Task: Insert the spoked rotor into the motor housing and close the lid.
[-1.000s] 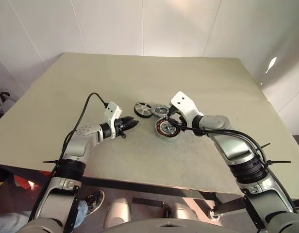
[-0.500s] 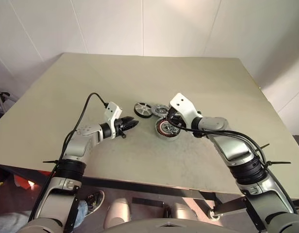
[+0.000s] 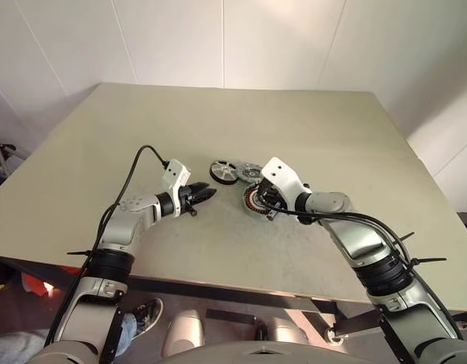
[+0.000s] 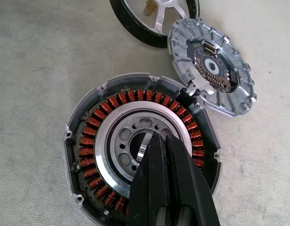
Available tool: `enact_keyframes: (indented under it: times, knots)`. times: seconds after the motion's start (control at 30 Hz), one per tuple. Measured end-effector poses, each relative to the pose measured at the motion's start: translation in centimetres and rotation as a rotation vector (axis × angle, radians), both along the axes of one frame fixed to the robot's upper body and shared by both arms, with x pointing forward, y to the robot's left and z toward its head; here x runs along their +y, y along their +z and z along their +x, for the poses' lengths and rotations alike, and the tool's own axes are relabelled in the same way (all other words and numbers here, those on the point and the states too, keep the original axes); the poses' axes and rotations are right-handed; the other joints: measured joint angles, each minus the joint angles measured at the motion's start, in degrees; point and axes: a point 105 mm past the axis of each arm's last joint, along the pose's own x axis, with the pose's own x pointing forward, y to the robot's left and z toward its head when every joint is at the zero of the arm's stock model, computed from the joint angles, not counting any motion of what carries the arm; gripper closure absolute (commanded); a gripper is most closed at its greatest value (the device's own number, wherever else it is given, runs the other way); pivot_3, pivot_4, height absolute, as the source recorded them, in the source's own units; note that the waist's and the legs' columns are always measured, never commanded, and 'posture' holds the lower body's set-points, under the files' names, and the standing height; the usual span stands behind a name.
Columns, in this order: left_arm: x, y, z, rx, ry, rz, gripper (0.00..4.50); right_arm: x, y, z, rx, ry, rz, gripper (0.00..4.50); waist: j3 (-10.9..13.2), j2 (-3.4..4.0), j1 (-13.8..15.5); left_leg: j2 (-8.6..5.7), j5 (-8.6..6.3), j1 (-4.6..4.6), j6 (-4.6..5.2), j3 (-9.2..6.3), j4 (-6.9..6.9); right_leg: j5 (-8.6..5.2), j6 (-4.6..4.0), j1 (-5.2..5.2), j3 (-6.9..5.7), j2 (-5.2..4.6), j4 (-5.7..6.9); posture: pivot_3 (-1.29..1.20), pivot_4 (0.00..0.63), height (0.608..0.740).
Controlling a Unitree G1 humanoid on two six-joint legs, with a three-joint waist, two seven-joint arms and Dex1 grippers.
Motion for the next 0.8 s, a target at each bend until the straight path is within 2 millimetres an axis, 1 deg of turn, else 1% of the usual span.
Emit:
enact_keyframes:
  times: [0.37, 0.47, 0.67, 0.8]
  knots:
    - [0.0, 0.0, 0.0, 0.000, 0.000, 0.003, 2.85, -0.4, 0.6, -0.1, -0.002, -0.005, -0.018, 4.45, 0.0, 0.00, 0.0, 0.00, -0.01, -0.09, 0.01, 0.00, 0.00, 0.00, 0.00, -0.09, 0.00, 0.00, -0.01, 0.00, 0.000, 0.740]
    - [0.0, -0.1, 0.0, 0.000, -0.001, 0.004, 2.85, -0.2, 1.1, -0.2, -0.017, 0.004, -0.016, 4.45, 0.0, 0.00, 0.0, 0.01, -0.01, -0.07, 0.01, 0.00, 0.00, 0.00, 0.00, -0.09, 0.00, 0.00, 0.00, 0.00, 0.000, 0.740]
    - [0.0, -0.1, 0.0, 0.000, -0.001, 0.004, 2.85, -0.2, 1.1, -0.2, -0.012, 0.000, -0.016, 4.45, 0.0, 0.00, 0.0, 0.00, -0.01, -0.08, 0.01, 0.00, 0.00, 0.00, 0.00, -0.09, 0.00, 0.00, 0.00, 0.00, 0.000, 0.740]
    - [0.0, -0.1, 0.0, 0.000, -0.002, 0.005, 2.85, 0.4, 0.9, -0.3, -0.001, 0.008, 0.009, 4.45, 0.0, 0.00, 0.0, 0.01, -0.01, -0.08, 0.01, 0.00, -0.01, 0.00, 0.00, -0.09, 0.00, 0.00, 0.00, 0.00, 0.000, 0.740]
